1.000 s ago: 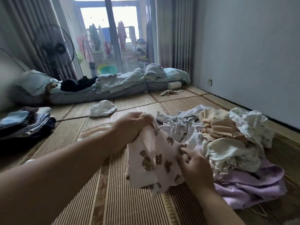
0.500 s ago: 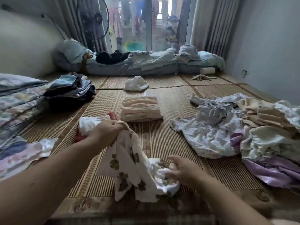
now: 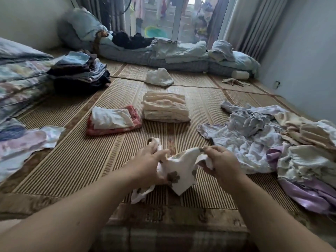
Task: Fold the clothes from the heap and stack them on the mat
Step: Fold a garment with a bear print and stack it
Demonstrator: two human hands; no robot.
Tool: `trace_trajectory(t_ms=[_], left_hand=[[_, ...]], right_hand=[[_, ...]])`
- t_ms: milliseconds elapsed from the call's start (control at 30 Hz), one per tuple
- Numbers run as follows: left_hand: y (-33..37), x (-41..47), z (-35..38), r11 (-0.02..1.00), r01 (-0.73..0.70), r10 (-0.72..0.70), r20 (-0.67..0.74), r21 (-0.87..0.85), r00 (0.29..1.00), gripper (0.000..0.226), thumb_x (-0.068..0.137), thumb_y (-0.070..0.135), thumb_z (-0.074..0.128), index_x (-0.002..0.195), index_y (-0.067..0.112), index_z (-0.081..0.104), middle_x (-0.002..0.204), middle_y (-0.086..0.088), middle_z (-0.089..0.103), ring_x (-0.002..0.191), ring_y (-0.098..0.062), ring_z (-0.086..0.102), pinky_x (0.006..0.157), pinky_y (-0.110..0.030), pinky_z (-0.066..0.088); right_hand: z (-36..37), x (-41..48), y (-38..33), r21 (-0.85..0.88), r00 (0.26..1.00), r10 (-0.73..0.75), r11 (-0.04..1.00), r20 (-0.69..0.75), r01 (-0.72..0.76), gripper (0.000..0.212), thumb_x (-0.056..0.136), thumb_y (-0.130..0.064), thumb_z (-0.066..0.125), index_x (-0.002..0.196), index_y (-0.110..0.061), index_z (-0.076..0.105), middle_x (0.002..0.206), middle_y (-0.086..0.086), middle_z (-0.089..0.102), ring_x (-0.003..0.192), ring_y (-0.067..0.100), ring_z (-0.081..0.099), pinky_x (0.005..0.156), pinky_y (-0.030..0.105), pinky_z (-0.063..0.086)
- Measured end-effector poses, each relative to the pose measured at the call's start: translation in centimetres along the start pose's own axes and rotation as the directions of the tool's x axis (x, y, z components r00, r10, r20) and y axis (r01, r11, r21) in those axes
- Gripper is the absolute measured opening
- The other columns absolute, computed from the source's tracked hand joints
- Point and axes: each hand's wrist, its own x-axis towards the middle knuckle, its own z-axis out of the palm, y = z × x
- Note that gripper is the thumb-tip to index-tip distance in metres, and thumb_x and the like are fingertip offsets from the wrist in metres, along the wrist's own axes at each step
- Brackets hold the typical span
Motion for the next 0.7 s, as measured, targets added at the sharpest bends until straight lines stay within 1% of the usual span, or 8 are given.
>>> trace_trajectory(t_ms=[100,200,267,367,433,533,633,700], left_hand=[[-1.5,-0.1,0.4,0.986,0.099,-0.099,-0.004,0.135,0.995,0.068,0.083,0.043,0.061,0.141,0.052,0.025,0.155,-0.002,0.016,0.133,-0.029,0.034,0.107,-0.049,0.035],[-2.7,-0.2,-0.9,0.991,0.118,-0.126,-0.131,-0.065,0.983,0.041,0.087,0.028,0.051,0.124,0.044,0.053,0.117,0.004,0.062,0.096,-0.016,0.059,0.083,-0.036,0.049],[-3.4,-0.3,-1.7,0.980,0.124,-0.146,-0.135,-0.155,0.980,0.033,0.086,0.027,0.053,0.114,0.043,0.059,0.101,0.010,0.066,0.087,-0.011,0.060,0.078,-0.033,0.049],[-3.7,-0.6,-2.2,0.969,0.110,-0.139,-0.124,-0.219,0.983,0.026,0.086,0.031,0.057,0.110,0.040,0.062,0.091,0.014,0.066,0.081,-0.008,0.060,0.070,-0.029,0.049],[-3.5,-0.7,-2.7,0.955,0.101,-0.137,-0.115,-0.279,0.984,0.015,0.082,0.034,0.061,0.097,0.034,0.066,0.081,0.006,0.069,0.074,-0.015,0.066,0.064,-0.032,0.053],[-2.9,-1.1,-3.1,0.925,0.073,-0.110,-0.081,-0.374,0.991,0.014,0.082,0.035,0.062,0.075,0.025,0.068,0.072,-0.003,0.071,0.069,-0.023,0.069,0.059,-0.036,0.053],[-2.8,-1.4,-3.4,0.924,0.045,-0.076,-0.067,-0.379,0.995,0.033,0.087,0.039,0.061,0.061,0.020,0.065,0.058,0.003,0.066,0.055,-0.011,0.061,0.053,-0.026,0.046],[-2.8,-1.6,-3.9,0.913,0.039,-0.070,-0.063,-0.407,0.996,0.042,0.090,0.043,0.057,0.055,0.021,0.064,0.052,0.006,0.063,0.045,-0.004,0.055,0.044,-0.018,0.041]], right_hand=[[-0.9,0.2,-2.8,0.449,0.990,0.091,0.893,-0.104,-0.035,0.011,0.093,-0.013,0.058,0.091,-0.003,0.063,0.089,0.015,0.063,0.057,0.014,0.066,0.053,0.027,0.056],[-2.4,0.8,-4.0,0.569,0.961,0.149,0.823,-0.233,0.011,0.005,0.094,-0.010,0.056,0.096,-0.007,0.060,0.097,0.016,0.064,0.065,0.016,0.069,0.053,0.028,0.056],[-3.2,1.1,-3.5,0.434,0.965,0.103,0.901,-0.241,0.012,0.014,0.095,-0.008,0.053,0.109,-0.011,0.056,0.103,0.014,0.064,0.079,0.020,0.067,0.064,0.033,0.057],[-2.9,0.7,-1.0,-0.081,0.989,-0.014,0.997,-0.147,0.002,0.038,0.093,-0.011,0.058,0.130,-0.012,0.049,0.114,0.016,0.058,0.086,0.027,0.063,0.078,0.043,0.056],[-1.0,-0.4,0.6,-0.440,0.988,-0.154,0.887,0.000,0.139,0.046,0.086,-0.019,0.068,0.130,-0.016,0.053,0.111,0.009,0.061,0.082,0.026,0.065,0.074,0.038,0.059],[3.3,-2.1,3.2,-0.666,0.924,-0.147,0.654,0.353,0.358,0.058,0.072,-0.041,0.077,0.125,-0.030,0.055,0.111,-0.018,0.058,0.094,0.012,0.063,0.080,0.030,0.057],[5.8,-1.9,5.1,-0.828,0.905,-0.171,0.366,0.388,0.424,0.023,0.080,-0.039,0.065,0.099,-0.028,0.060,0.099,-0.010,0.063,0.090,0.013,0.059,0.076,0.031,0.051],[5.8,-1.0,5.0,-0.788,0.925,-0.215,0.484,0.314,0.380,0.012,0.088,-0.025,0.056,0.079,-0.018,0.057,0.078,-0.001,0.062,0.072,0.017,0.057,0.060,0.029,0.044]])
